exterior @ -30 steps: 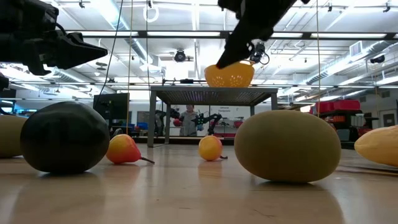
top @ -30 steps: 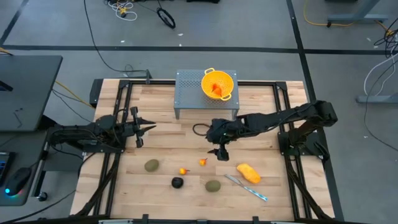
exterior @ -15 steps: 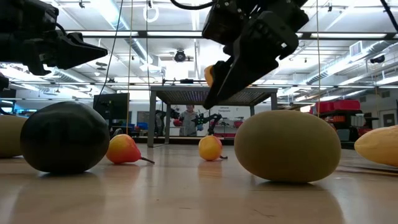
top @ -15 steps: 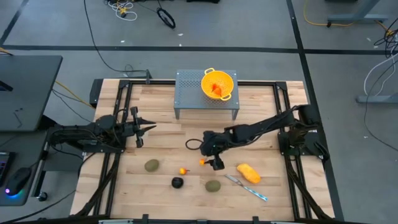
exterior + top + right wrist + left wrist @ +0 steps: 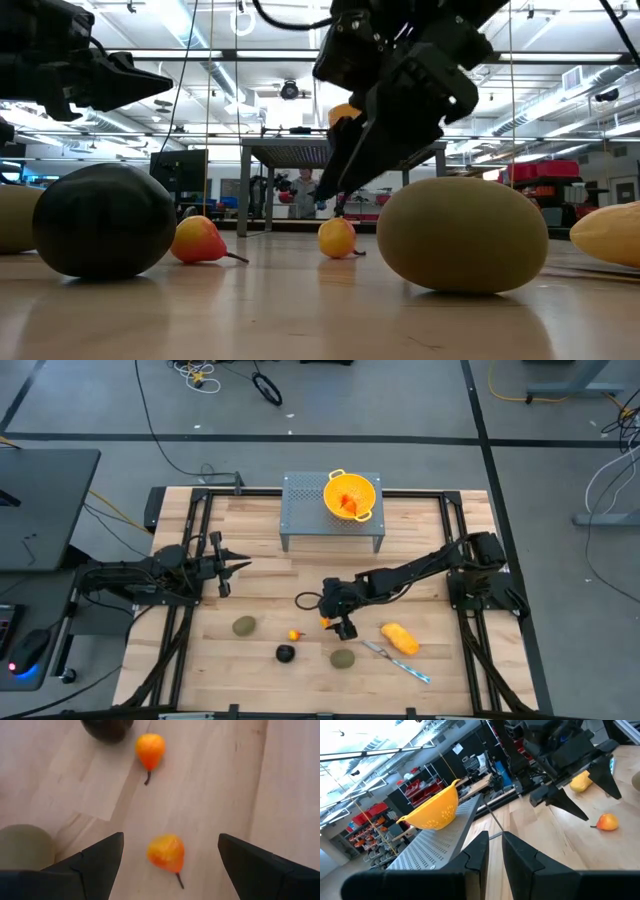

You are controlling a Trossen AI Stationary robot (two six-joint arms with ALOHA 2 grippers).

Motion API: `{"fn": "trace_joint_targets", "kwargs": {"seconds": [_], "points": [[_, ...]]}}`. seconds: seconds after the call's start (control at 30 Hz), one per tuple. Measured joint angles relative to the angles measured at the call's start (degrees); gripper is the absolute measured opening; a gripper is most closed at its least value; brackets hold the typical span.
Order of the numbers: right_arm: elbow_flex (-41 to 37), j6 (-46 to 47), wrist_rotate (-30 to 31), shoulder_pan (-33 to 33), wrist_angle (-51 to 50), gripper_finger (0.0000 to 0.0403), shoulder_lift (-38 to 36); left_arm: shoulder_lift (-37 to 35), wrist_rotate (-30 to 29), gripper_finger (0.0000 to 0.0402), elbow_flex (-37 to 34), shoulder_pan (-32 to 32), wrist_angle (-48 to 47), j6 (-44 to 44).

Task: Pick & Place Fruit
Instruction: Put the peach into the yellow strainer bowl on the shelf

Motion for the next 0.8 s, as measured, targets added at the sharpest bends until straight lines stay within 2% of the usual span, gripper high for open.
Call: {"fn": "trace_joint_targets", "kwargs": {"seconds": [0.8], "points": [[0.0,-3.5,1.5,0.1,1.9,0.0334,6.1,0.0,-0.1,0.0064,0.0,0.0,0.0,0.0]]}}
